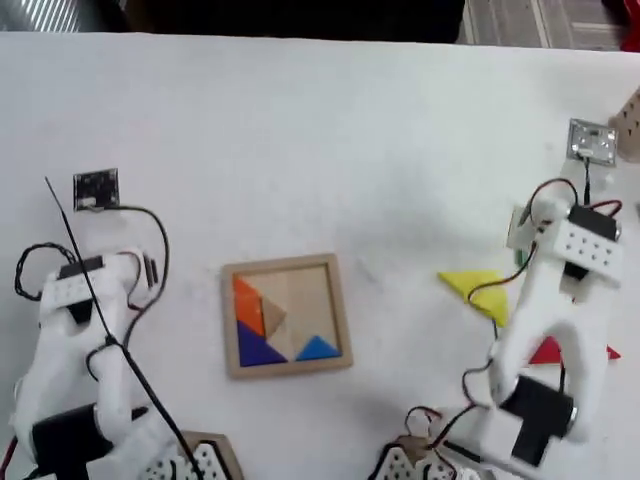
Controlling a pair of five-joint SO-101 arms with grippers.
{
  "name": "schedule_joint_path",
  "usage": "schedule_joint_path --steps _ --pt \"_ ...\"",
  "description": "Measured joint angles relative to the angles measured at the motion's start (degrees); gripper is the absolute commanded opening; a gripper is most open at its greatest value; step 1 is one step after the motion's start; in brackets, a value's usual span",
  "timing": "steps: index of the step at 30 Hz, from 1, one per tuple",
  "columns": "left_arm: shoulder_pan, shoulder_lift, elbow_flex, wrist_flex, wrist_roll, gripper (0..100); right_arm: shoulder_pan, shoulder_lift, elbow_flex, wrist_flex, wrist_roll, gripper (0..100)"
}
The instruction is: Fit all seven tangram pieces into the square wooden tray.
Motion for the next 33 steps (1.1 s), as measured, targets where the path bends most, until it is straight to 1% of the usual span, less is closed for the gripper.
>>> schedule_joint_path --steps 3,6,9,13,15,20,33 --pt "0.00 0.00 0.00 0.00 0.00 13 0.00 7.03 -4.84 0.62 5.27 34.5" --pt "0.00 0.00 0.00 0.00 0.00 13 0.35 13.10 -8.79 0.62 7.47 35.1" --pt "0.00 0.00 0.00 0.00 0.00 13 1.14 18.99 -12.13 0.62 6.51 35.1" --pt "0.00 0.00 0.00 0.00 0.00 13 1.32 25.41 -16.62 0.62 0.97 35.0" --pt "0.00 0.00 0.00 0.00 0.00 13 1.32 27.87 -18.55 0.62 -0.70 32.1" --pt "0.00 0.00 0.00 0.00 0.00 13 1.32 32.44 -23.12 0.62 -1.49 20.4" --pt "0.00 0.00 0.00 0.00 0.00 13 1.32 40.09 -30.95 0.62 0.00 19.6"
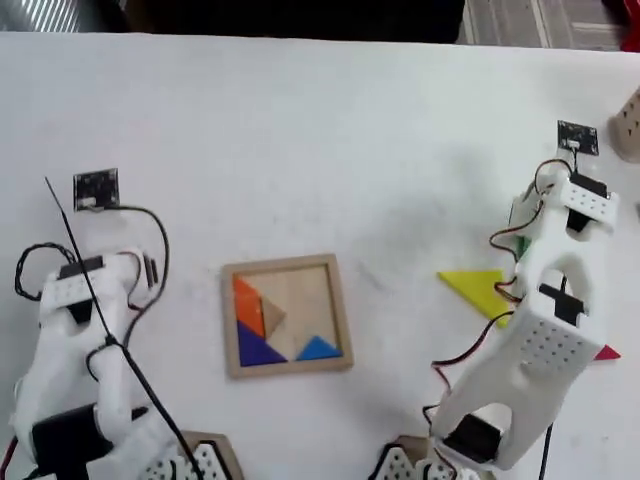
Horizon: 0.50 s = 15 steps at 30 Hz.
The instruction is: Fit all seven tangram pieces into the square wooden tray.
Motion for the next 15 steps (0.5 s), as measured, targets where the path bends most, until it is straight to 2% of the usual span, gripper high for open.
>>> schedule_joint_path --steps 6,11,15 --pt "0.00 0.00 0.00 0.00 0.00 13 0.00 0.70 -0.53 0.44 0.00 19.4" --pt "0.00 0.00 0.00 0.00 0.00 13 0.00 0.70 -1.23 5.54 0.18 19.2" --pt "0.00 0.00 0.00 0.00 0.00 13 0.00 -1.05 -1.23 9.76 0.44 10.4"
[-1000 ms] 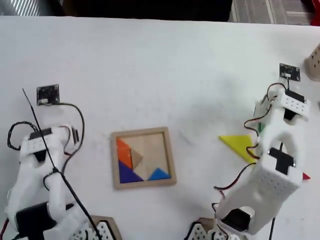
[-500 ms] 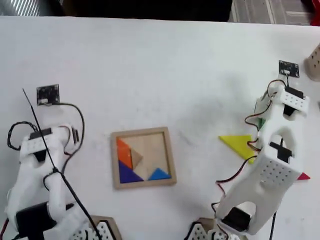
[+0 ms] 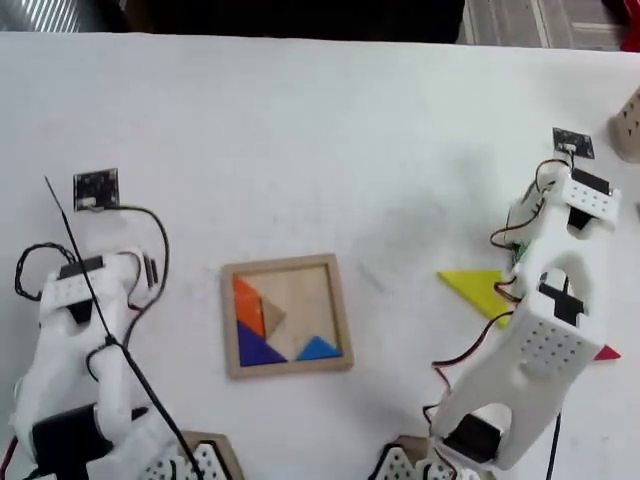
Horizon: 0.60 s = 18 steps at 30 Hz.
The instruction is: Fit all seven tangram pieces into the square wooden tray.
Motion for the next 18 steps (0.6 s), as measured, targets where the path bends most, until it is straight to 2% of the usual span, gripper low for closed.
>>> schedule_joint_path --steps 5,13,18 --pt "0.00 0.00 0.00 0.00 0.00 13 0.00 -2.11 0.09 1.23 -0.09 1.5" --pt "0.00 0.00 0.00 0.00 0.00 13 -0.53 -5.71 0.09 4.31 -0.18 2.0" --pt "0.00 0.00 0.00 0.00 0.00 13 -3.43 -9.32 0.18 10.37 -0.18 2.0"
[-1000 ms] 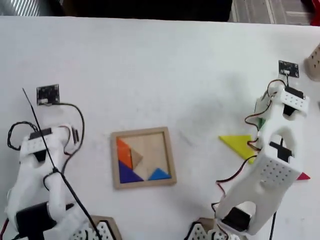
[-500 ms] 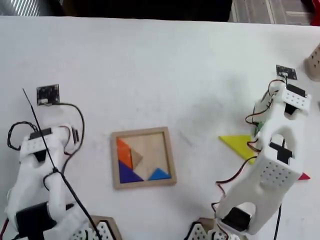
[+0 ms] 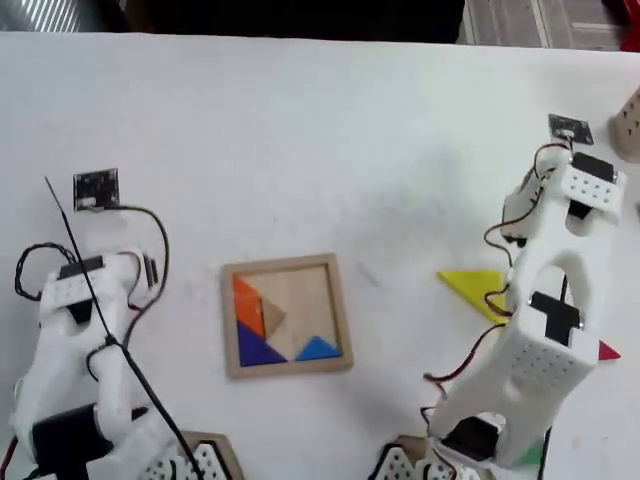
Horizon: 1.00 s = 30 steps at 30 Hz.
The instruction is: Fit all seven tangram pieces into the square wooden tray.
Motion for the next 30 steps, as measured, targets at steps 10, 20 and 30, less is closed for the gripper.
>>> schedule_joint_path --steps 10,20,30 --pt "0.00 0.00 0.00 0.00 0.00 13 -3.78 -10.46 0.35 11.25 3.25 2.1" --pt "0.00 0.00 0.00 0.00 0.00 13 16.70 -23.30 15.47 6.33 20.48 2.4" --pt "0.00 0.00 0.00 0.00 0.00 13 29.45 -24.09 27.60 -5.63 30.24 2.5"
